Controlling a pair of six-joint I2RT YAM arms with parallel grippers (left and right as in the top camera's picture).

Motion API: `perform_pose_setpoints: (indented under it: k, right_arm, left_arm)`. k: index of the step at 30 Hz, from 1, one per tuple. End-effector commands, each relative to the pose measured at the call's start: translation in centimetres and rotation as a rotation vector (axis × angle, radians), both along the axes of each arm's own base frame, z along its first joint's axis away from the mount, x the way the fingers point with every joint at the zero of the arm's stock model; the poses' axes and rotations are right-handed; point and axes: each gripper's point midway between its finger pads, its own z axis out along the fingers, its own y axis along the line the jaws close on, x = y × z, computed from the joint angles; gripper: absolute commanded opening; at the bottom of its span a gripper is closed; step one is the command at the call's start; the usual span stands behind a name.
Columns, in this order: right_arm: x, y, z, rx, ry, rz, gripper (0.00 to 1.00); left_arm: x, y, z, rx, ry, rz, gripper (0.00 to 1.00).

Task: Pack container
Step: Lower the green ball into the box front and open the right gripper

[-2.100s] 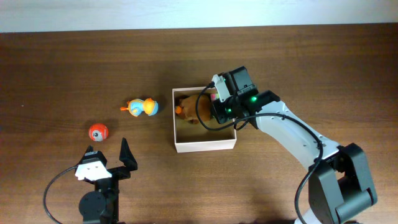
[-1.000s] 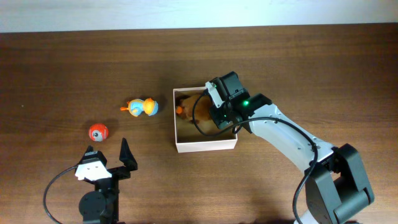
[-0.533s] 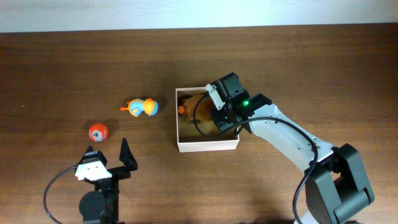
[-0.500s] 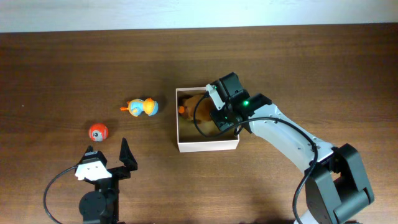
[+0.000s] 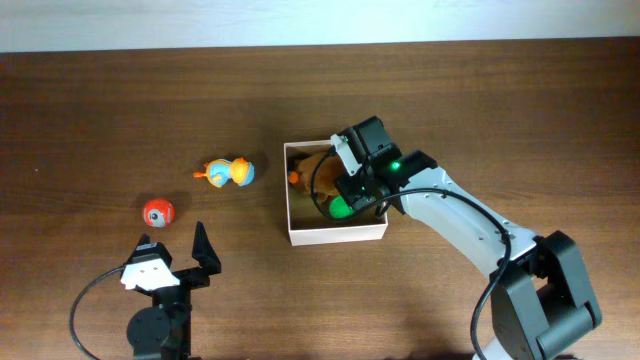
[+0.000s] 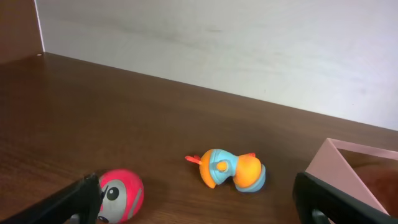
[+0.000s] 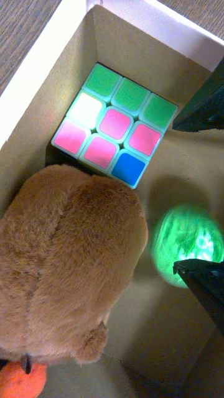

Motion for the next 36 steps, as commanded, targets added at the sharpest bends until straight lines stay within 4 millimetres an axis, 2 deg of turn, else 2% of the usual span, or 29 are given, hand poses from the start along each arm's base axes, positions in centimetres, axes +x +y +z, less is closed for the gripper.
perform_pose_setpoints:
  k: [1,7,13,15,19,23,29,33,36]
  right_arm:
    - [0.7,0.3,0.5,0.000,-0.026,-0.006,0.60]
    - [1.1,0.7,0.9,0.015,-0.043,-0.003,0.60]
    - [0.7,2.4,2.1,0.027,-0.050,0.036,0.59]
    - [0.3,3.4,2.7,0.029,-0.052,0.060,0.54]
    - [-0.7,5.3,3.6,0.033,-0.051,0.105,0.39]
    - [-1.8,5.8,3.2,0.035,-0.015,0.097,0.27]
    - [-3.9,8.4,3.5,0.165,0.065,0.198,0.28]
    - [-3.6,9.3,4.3,0.177,0.035,0.223,0.31]
    - [-3.2,9.7,5.1,0.187,0.010,0.236,0.38]
  left_arm:
    - [0.0,-0.1,-0.1,0.012,-0.002,-0.011,0.99]
    - [0.0,-0.1,-0.1,0.012,-0.002,-0.011,0.99]
    - [0.0,-0.1,-0.1,0.012,-0.002,-0.011,0.99]
    - [0.0,-0.1,-0.1,0.012,-0.002,-0.011,0.99]
    - [0.0,-0.1,-0.1,0.012,-0.002,-0.011,0.99]
    - [0.0,-0.1,-0.1,0.012,-0.002,-0.011,0.99]
    - [0.0,-0.1,-0.1,0.012,-0.002,-0.011,0.99]
    - [0.0,-0.1,-0.1,0.012,-0.002,-0.011,0.99]
    - [0.0,-0.1,-0.1,0.012,-0.002,-0.011,0.99]
